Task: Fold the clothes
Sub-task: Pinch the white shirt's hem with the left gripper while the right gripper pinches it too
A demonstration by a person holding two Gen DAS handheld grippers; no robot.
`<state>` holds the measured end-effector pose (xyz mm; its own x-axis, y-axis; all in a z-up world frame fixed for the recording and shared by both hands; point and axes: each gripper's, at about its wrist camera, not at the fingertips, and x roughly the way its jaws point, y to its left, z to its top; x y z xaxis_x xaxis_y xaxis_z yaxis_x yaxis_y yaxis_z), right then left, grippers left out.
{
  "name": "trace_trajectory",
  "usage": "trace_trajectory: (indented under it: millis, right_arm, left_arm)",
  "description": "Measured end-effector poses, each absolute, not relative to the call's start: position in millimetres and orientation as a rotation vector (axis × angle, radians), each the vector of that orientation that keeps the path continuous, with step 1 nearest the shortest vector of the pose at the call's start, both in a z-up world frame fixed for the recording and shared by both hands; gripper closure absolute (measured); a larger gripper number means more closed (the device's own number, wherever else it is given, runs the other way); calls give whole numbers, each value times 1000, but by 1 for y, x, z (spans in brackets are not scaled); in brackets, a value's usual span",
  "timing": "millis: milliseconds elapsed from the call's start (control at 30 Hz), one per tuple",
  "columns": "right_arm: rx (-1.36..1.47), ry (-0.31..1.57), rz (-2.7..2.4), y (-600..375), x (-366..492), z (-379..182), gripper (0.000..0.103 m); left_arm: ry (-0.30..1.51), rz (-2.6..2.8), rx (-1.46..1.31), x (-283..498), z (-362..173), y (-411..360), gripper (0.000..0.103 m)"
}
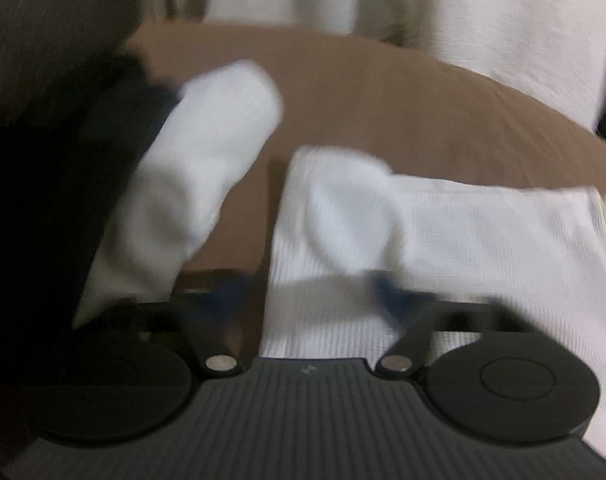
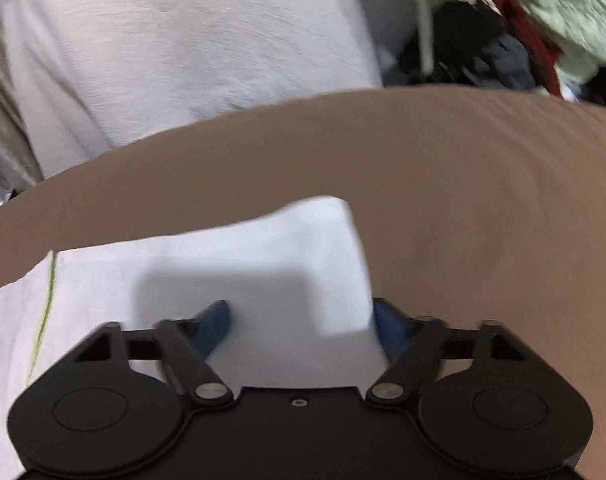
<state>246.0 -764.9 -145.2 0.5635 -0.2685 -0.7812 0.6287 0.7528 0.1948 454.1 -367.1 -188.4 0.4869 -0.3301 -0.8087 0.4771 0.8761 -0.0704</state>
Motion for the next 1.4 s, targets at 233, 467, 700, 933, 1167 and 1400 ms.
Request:
trace_trajectory:
  millis: [233, 467, 700, 933, 1167, 1400]
  right_arm:
    - [335, 737, -644, -739, 234, -116, 100]
    - [308, 602, -557, -702, 175, -63, 100]
    - [149, 562, -521, -637, 109, -26, 100]
    - [55, 504, -486, -547, -36, -17, 100]
    - [126, 645, -554, -513, -121, -99, 100]
    - [145, 545, -569, -523, -125, -70, 100]
  left_arm:
    - [889, -525, 103, 430, -159, -357, 101]
    - [732, -654, 28, 361, -113, -323, 101]
    - [612, -702, 30, 274, -71, -270, 101]
    - [753, -622, 22, 151, -98, -158, 101]
    - [825, -585, 87, 103, -139, -122, 101]
    - [684, -576, -40, 91, -101, -102, 101]
